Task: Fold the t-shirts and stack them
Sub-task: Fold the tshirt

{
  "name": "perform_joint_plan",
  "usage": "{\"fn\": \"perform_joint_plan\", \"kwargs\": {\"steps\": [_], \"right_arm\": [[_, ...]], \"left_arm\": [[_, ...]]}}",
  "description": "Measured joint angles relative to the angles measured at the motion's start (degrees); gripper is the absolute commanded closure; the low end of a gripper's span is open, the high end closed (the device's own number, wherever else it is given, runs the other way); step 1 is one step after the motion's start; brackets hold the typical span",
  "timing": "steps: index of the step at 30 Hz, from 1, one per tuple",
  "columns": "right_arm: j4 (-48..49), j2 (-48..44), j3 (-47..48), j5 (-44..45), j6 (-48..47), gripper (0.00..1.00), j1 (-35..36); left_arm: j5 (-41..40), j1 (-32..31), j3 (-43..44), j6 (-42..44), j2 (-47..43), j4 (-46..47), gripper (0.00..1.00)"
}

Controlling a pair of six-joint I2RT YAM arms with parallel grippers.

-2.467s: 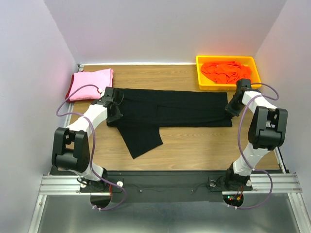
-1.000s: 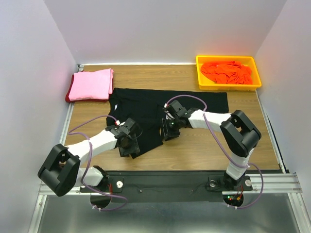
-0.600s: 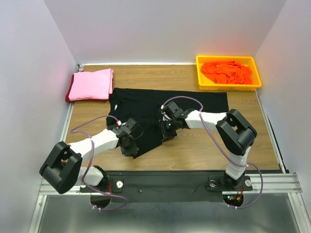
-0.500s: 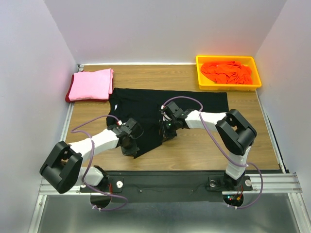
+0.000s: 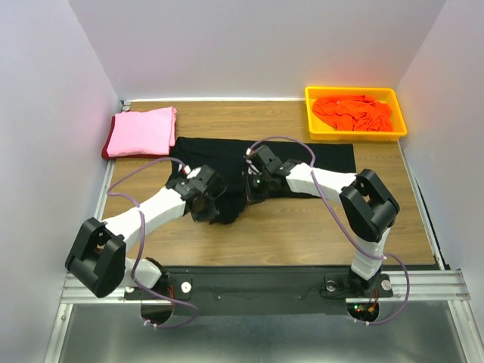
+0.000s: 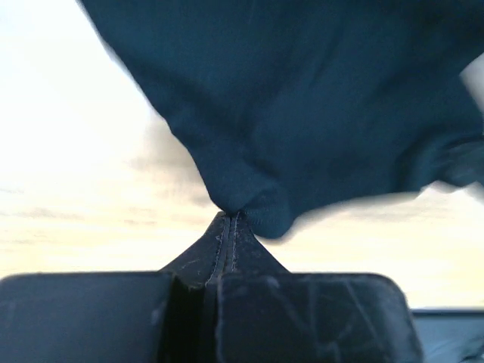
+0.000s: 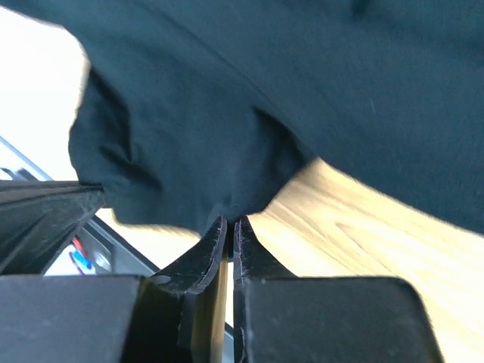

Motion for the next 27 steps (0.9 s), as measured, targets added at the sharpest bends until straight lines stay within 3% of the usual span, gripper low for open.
{"fn": "perform_joint_plan", "kwargs": {"steps": [11,27], "right_arm": [[-1.01,2.08,15.41,7.23,0.13,0.99,-3.74],[-1.16,11.72,27.32,13.77,1.53,0.98,-9.11]], "left_arm": [[-9.27,12.33,19.89,11.63,8.61,2.43,1.00],[-14.21,13.44,40.00,26.75,25.88,11.76,1.00]]}}
